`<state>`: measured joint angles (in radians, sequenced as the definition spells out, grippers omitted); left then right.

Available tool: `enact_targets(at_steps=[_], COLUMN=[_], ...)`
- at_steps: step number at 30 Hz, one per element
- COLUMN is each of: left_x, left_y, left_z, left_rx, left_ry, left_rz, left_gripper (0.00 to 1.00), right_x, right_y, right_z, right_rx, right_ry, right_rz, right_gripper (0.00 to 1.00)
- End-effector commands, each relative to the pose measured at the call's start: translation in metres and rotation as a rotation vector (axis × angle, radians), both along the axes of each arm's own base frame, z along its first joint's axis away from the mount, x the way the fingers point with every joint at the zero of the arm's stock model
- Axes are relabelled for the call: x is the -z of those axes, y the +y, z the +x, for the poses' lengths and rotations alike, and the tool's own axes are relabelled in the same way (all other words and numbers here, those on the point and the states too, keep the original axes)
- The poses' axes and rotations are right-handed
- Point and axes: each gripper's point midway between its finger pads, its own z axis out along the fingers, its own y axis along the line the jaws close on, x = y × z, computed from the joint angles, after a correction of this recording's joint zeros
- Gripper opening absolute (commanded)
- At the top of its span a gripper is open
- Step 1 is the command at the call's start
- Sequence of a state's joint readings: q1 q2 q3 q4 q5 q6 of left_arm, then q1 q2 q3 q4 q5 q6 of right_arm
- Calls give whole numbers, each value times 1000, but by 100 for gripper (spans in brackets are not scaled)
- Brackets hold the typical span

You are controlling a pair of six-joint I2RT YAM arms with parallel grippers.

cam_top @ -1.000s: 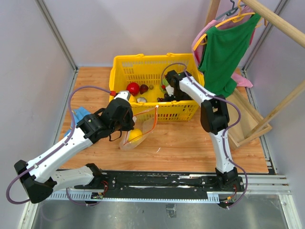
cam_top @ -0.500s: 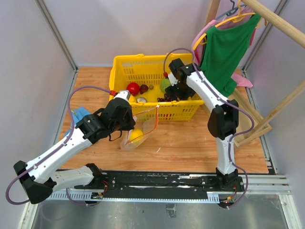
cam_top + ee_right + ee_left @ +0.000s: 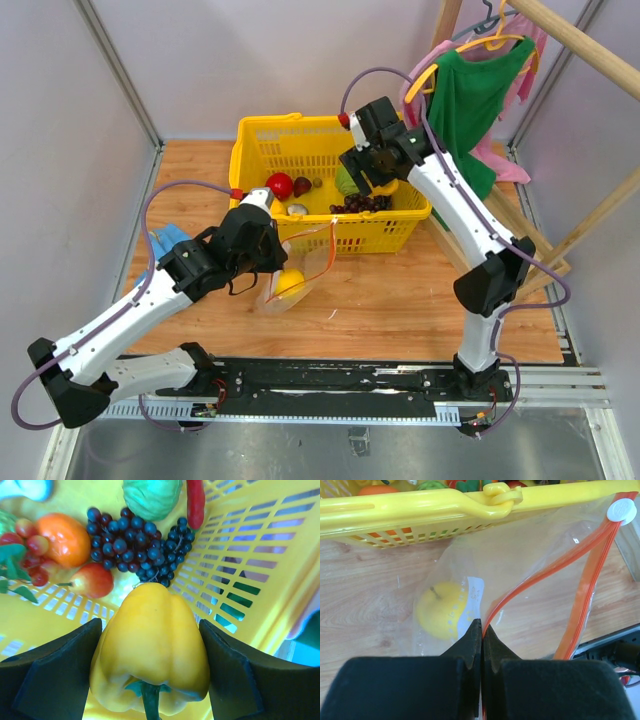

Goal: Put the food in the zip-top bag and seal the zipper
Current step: Pick up the fake vegetable from the bin, then place the fake vegetable in the zipper food storage bag.

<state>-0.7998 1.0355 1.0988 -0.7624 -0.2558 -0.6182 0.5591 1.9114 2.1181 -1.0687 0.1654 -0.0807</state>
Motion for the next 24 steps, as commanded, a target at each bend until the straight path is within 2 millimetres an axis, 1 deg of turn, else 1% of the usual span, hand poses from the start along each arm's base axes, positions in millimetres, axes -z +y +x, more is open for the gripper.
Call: enact_targets(at_steps=[1,4,10,16,18,20,24], left_x=[-16,-15,-18,-17,-16,-15,-14], left_y=[-5,-6,-7,-9,-9,-9,-7], left_z=[4,4,5,7,7,7,7], left_rx=[-12,-13,-23,-26,-29,-34,-41], left_ry=[-39,-39,-46,-45,-43,-43,-41], left_rz=[-73,-82,-100,-110,-110,-111,-110], left_gripper=[0,0,0,0,0,0,0], right_x=[-50,-68,-95,-113,-115,-112,-99], right_y=[17,27,37,60,69,77,88], right_z=[-2,-8,-19,-42,-50,-57,-65], right_rx=[-28,-58,-95,-205,-245,-284,-319], right_ry=[-173,-229,-307,-312,-305,-280,-233], right_rz=[77,128,232,395,450,493,543], right_gripper=[50,50,50,50,50,50,51])
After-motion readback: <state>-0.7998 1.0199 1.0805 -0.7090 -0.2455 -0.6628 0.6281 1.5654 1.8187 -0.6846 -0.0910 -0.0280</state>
